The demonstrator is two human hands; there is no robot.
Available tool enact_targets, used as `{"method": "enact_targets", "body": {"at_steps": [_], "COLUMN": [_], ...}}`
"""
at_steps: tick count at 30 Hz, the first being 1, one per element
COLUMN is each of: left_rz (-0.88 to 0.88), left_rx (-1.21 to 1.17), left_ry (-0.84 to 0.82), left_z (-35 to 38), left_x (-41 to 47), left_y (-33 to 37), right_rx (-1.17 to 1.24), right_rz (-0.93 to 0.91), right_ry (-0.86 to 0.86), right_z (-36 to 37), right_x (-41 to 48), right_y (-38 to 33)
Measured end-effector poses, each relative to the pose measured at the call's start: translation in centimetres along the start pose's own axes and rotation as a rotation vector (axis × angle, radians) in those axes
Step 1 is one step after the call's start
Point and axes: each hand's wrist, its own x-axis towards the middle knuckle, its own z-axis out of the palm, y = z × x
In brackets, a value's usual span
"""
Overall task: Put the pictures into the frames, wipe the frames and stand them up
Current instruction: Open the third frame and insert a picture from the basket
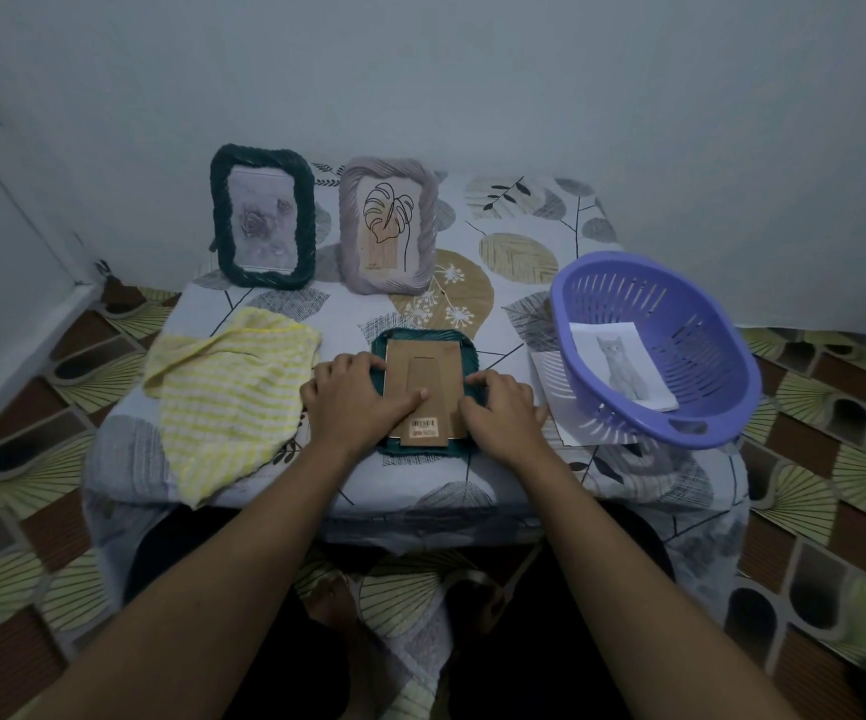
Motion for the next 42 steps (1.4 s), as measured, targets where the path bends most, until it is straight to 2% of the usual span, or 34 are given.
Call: {"method": "enact_targets", "body": {"at_steps": [6, 13, 23, 28, 36, 39, 42], "left_rz": [-0.061, 0.033, 0.066, 0.038, 0.011, -0.006, -0.018], "left_rx": [-0.039, -0.037, -0.113, -0.154, -0.190, -0.205, -0.226], "left_ry": [-0.035, -0.089, -0.098, -0.098, -0.113, -0.137, -0.157], "left_z": [0.0, 1.0, 1.1, 0.7, 0.5, 0.4, 0.3], "left_x": [-0.4, -0.9, -1.2, -1.4, -1.2, -1.0, -0.8], "left_y": [1.3, 3.6, 3.3, 3.6, 3.6, 3.5, 3.5], "right_rx": [0.059, 0.159, 0.362, 0.450, 0.251, 0.350, 0.516], "right_rz": [0.052, 0.188, 0.271, 0.220, 0.059, 0.024, 0.078], "right_ry": [0.053, 0.124, 0.118, 0.167, 0.214, 0.242, 0.179], "right_z": [0.0, -1.3, -2.2, -2.4, -2.3, -2.2, -2.5], "right_x": [-0.3, -0.1, -0.4, -0.3, 0.0, 0.3, 0.5], "right_y": [0.1, 1.5, 1.2, 0.6, 0.1, 0.2, 0.3]}}
